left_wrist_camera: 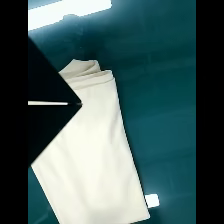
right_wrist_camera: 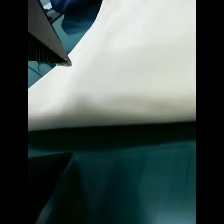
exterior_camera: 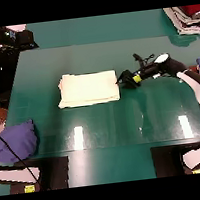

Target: Fold the shirts.

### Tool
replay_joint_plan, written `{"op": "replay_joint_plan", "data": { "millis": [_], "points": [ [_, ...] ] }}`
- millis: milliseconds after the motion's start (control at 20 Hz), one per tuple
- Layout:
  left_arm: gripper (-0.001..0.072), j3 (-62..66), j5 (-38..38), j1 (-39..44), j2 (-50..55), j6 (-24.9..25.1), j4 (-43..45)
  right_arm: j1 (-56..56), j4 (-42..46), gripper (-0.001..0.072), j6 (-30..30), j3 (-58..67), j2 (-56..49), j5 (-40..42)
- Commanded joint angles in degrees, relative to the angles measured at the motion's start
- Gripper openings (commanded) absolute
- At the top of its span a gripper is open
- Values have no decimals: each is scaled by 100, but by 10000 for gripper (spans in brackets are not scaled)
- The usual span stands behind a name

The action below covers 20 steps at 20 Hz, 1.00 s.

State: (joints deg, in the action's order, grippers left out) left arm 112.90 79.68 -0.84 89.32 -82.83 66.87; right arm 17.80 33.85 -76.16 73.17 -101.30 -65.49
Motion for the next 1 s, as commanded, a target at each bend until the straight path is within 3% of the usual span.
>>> {"op": "replay_joint_plan", "data": {
  "millis": [0, 50, 150, 250, 350, 700, 950],
  "points": [
    [26, 0, -17, 15, 2, 35, 2, 437, -291, 616, 72, 450, -514, 87],
    [26, 0, -17, 15, 2, 37, 2, 603, -291, 567, 72, 673, -649, 87],
    [26, 0, -15, 15, 2, 35, 0, 918, -284, 535, 74, 1154, -925, 107],
    [26, 0, 17, 15, 2, 33, 0, 1130, -256, 220, 83, 1561, -1126, 175],
    [26, 0, 90, 15, 2, 33, -4, 1189, -232, 16, 273, 1880, -1231, 251],
    [26, 0, 315, 391, 2, 33, -90, -118, -109, 14, 337, 2439, -713, -42],
    [26, 0, -125, 1165, 2, 31, -92, -2124, 1224, 14, -4, 2441, 481, -400]
  ]
}}
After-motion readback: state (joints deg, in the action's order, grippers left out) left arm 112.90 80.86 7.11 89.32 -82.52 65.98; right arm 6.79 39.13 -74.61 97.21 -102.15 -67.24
